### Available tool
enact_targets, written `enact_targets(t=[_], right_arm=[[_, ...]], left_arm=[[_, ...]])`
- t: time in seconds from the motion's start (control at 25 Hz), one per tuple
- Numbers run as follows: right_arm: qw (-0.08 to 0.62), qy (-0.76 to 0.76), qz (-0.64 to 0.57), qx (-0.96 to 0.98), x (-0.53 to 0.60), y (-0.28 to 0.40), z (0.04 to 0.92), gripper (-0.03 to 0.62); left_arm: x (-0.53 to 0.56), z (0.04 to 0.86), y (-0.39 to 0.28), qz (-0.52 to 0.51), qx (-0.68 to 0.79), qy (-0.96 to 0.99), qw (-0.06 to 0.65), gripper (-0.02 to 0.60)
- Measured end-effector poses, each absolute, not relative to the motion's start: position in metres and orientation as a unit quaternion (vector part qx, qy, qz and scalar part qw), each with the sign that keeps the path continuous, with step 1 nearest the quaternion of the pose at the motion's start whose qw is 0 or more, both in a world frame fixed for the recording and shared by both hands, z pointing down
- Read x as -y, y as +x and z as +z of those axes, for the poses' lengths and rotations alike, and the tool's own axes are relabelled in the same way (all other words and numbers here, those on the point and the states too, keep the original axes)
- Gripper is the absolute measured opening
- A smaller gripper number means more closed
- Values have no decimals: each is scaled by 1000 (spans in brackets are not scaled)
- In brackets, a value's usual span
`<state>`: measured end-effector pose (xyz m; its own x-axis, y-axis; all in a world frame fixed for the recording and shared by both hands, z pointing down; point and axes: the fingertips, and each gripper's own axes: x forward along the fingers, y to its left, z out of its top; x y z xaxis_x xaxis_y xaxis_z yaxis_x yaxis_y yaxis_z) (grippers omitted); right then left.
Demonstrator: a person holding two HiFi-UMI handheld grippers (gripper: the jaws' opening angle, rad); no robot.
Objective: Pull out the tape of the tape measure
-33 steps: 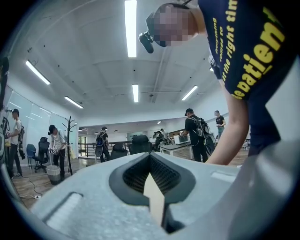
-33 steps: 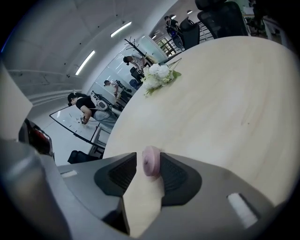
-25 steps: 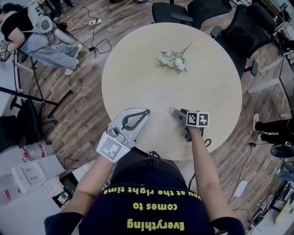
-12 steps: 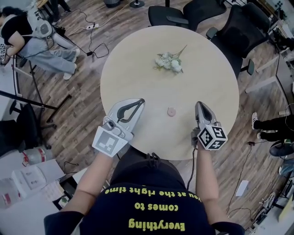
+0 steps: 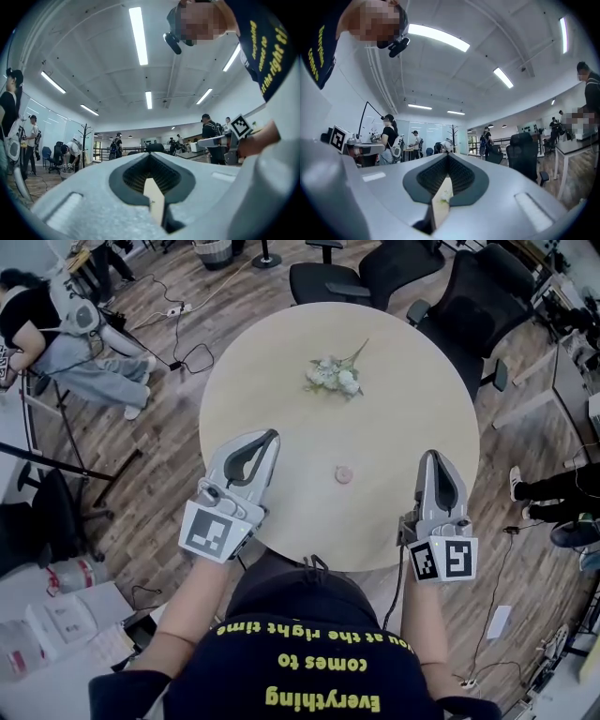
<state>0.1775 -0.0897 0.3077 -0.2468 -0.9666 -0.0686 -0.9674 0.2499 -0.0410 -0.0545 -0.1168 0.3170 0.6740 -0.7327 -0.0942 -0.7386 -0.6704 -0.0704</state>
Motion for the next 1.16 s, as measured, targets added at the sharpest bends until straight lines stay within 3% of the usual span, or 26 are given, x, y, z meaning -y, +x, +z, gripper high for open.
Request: enact_targets(t=[1.16], right_arm=[[17, -627, 21, -778, 67, 161, 295, 11]], left_arm=[[118, 326, -55, 53, -391, -918, 40, 2]])
